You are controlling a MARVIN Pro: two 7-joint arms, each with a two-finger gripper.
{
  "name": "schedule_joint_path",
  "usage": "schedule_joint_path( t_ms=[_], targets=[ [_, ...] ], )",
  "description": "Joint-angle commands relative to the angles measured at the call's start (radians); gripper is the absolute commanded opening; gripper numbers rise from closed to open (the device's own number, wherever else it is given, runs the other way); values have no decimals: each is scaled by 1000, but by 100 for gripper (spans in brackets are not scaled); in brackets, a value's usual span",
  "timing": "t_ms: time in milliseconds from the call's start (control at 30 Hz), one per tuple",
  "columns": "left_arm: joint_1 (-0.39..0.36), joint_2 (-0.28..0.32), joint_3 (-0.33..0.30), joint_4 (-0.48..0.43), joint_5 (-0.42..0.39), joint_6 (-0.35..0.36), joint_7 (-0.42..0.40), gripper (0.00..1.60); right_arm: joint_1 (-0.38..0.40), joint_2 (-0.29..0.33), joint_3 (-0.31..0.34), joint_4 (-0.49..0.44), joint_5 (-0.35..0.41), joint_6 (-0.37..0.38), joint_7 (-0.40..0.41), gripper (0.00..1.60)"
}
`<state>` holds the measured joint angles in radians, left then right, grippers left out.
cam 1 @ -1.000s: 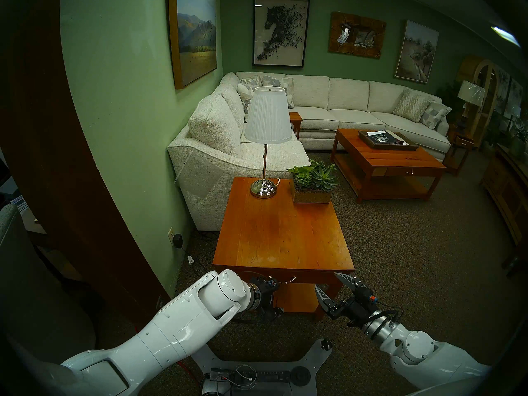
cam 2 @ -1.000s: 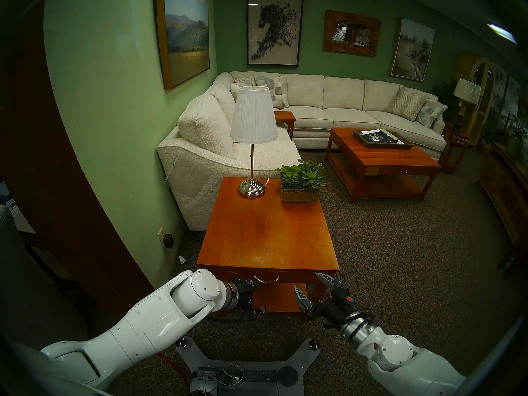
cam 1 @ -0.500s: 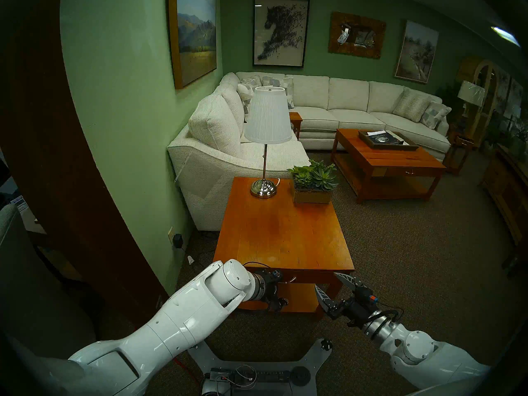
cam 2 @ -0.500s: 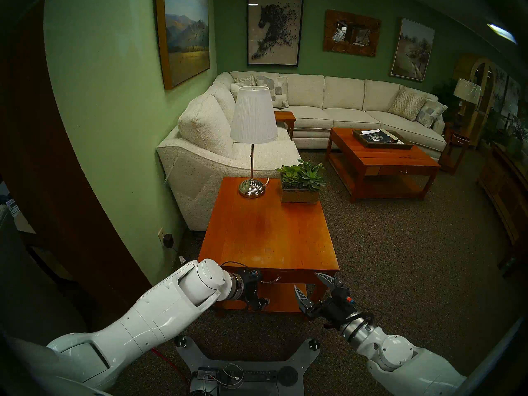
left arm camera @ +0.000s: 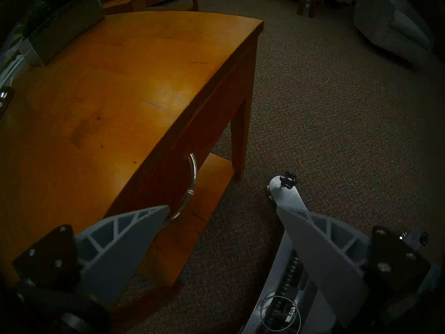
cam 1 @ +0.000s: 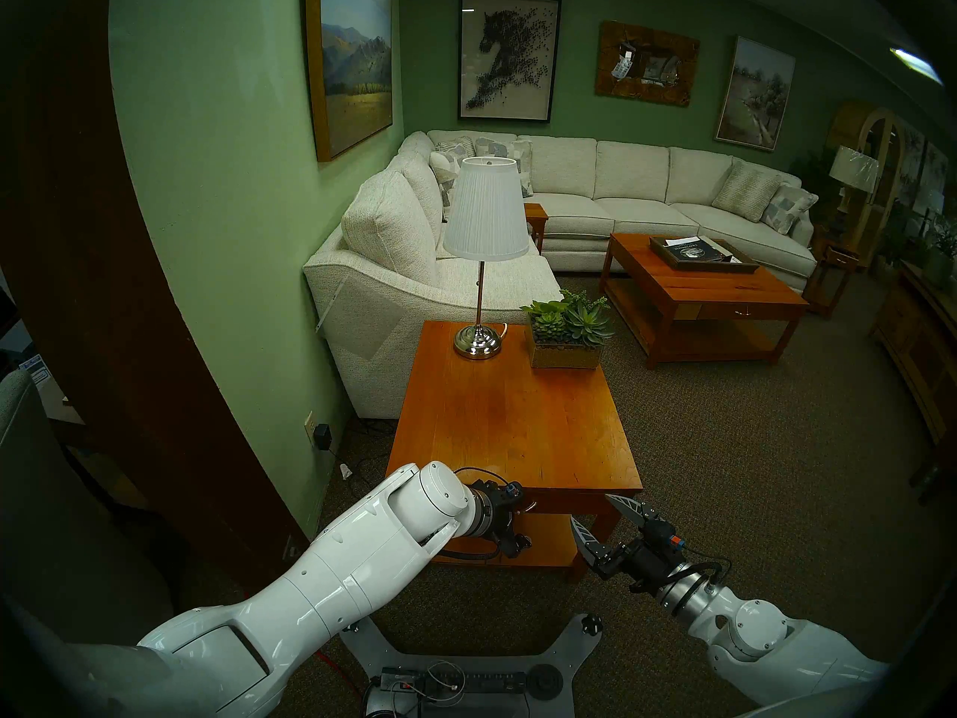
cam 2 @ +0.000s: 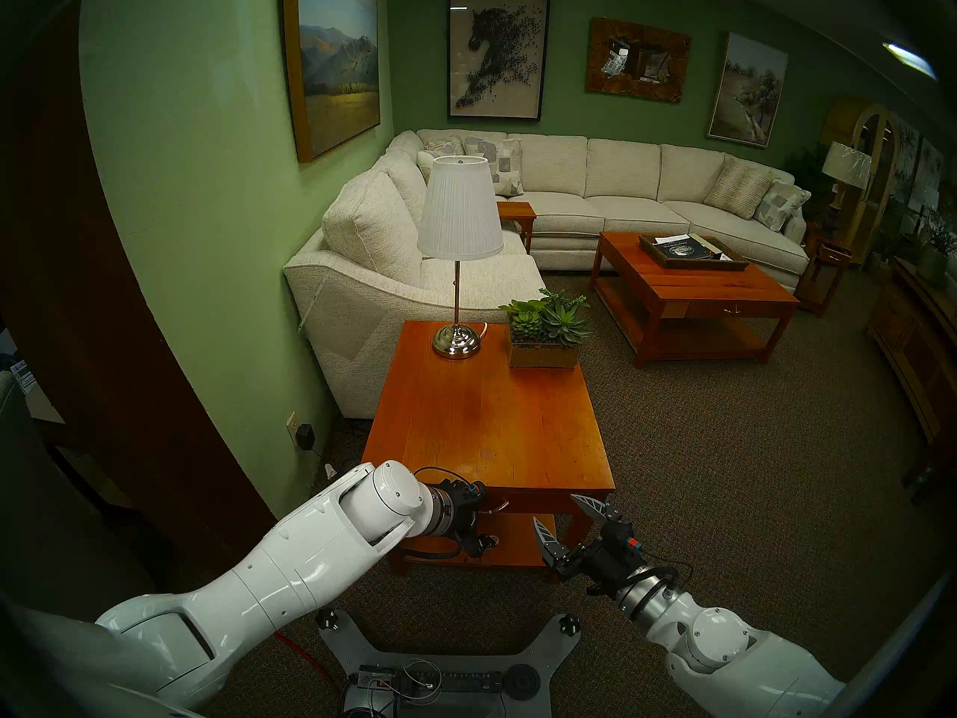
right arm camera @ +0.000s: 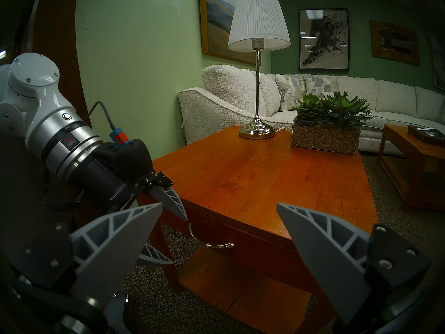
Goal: Open the drawer, take out the contents and close the drawer
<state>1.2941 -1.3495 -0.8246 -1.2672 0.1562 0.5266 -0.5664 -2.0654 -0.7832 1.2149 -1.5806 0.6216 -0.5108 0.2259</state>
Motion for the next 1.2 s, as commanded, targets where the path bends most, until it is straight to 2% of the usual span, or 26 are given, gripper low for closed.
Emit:
schedule_joint_path(
  t_ms=[0,367,567,767,933,1167],
  targets=[
    [-41,-28,-9,-14,-2,1,-2,160,8,2,9,-24,2,-7,-1,160],
    [-41,-33,-13,-7,5,0,-6,160,8,2,10,-24,2,-7,-1,160],
    [-6,-60,-3,25,39,-48,83,160,8,3,10,-25,2,-7,-2,160],
    [7,-71,-3,28,38,-54,103,160,8,3,10,-25,2,-7,-2,160],
    [20,-61,13,-3,43,-41,84,160,8,2,10,-24,2,-7,-2,160],
    [16,-71,35,42,67,-61,113,160,7,3,10,-25,2,-7,-2,160]
  ],
)
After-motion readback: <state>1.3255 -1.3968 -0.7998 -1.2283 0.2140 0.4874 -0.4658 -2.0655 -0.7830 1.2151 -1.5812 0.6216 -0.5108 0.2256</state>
